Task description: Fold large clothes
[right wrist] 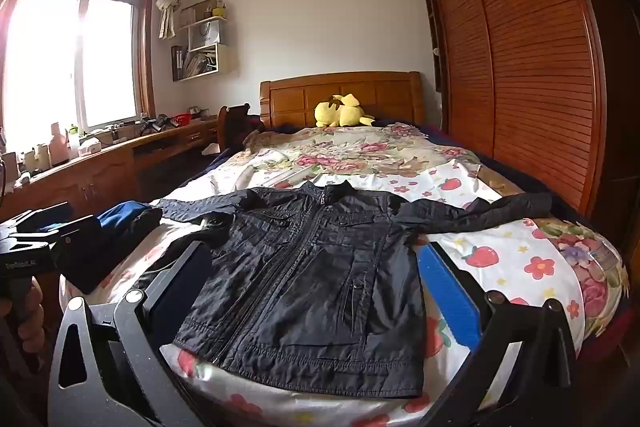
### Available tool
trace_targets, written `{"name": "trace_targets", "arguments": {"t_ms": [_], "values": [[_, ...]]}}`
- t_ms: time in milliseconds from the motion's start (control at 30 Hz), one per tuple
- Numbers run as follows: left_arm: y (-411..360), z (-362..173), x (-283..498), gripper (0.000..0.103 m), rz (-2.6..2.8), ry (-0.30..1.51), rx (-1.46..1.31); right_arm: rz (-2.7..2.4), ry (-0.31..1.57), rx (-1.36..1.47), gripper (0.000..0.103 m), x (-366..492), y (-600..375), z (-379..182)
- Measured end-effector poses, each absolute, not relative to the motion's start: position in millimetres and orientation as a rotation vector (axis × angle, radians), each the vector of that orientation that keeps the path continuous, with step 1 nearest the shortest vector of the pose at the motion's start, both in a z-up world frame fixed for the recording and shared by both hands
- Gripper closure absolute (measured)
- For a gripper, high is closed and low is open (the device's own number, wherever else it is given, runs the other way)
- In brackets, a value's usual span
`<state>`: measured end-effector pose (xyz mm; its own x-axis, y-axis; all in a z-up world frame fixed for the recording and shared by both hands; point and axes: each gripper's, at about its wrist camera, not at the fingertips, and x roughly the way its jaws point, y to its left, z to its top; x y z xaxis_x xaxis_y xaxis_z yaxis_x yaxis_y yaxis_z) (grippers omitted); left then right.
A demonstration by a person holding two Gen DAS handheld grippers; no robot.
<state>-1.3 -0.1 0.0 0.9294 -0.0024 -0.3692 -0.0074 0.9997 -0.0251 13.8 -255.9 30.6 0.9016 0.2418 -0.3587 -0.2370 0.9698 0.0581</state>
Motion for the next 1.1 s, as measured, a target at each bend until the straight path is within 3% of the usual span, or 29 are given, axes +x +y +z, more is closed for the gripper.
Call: {"name": "trace_targets", "arguments": {"t_ms": [1100], "values": [[-1.4,0.7,-5.9,0.0,0.002,0.397,-0.006,0.245,0.355,0.013,0.0,7.0,-254.5,35.7]]}}
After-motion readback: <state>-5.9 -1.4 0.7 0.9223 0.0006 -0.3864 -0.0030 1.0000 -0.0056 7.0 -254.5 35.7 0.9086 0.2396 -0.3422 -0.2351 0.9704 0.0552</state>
